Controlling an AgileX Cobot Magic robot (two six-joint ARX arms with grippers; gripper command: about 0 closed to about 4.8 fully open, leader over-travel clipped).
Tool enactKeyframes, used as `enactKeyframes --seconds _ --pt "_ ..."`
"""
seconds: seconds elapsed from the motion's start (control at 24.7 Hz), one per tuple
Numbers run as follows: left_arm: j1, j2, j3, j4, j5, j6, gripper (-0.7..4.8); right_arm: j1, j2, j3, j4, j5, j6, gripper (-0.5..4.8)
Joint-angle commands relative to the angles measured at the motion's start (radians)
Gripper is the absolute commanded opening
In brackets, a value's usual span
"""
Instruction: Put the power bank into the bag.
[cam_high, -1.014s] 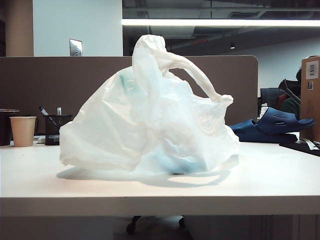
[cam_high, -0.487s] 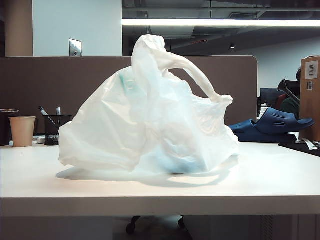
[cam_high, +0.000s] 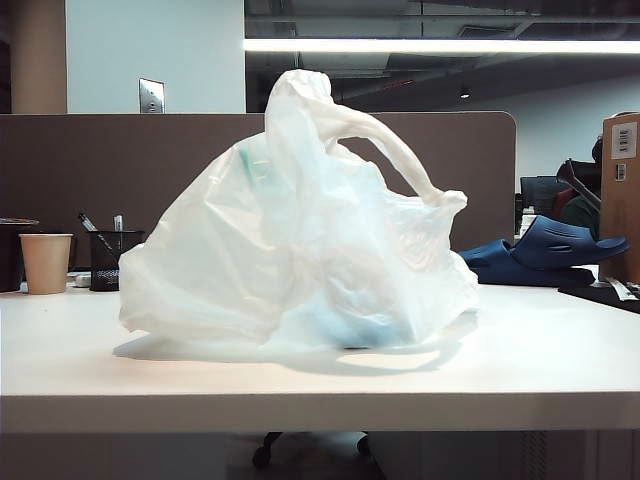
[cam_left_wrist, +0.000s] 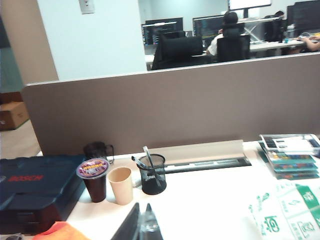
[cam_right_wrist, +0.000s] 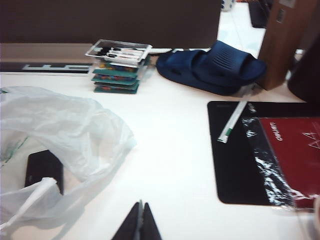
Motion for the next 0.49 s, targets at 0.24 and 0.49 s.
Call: enactKeyframes --seconds 0.24,0.49 --pt "-0.001 -0.201 -0.166 0.002 0.02 -0.006 -0.07 0.007 -0.135 -0.162 0.092 -0.042 0.046 -0.08" --pt "-0.001 -0.341 -0.268 0.003 0.061 -0.008 -0.06 0.008 -0.291 -0.333 0.256 -0.042 0.078 -0.08"
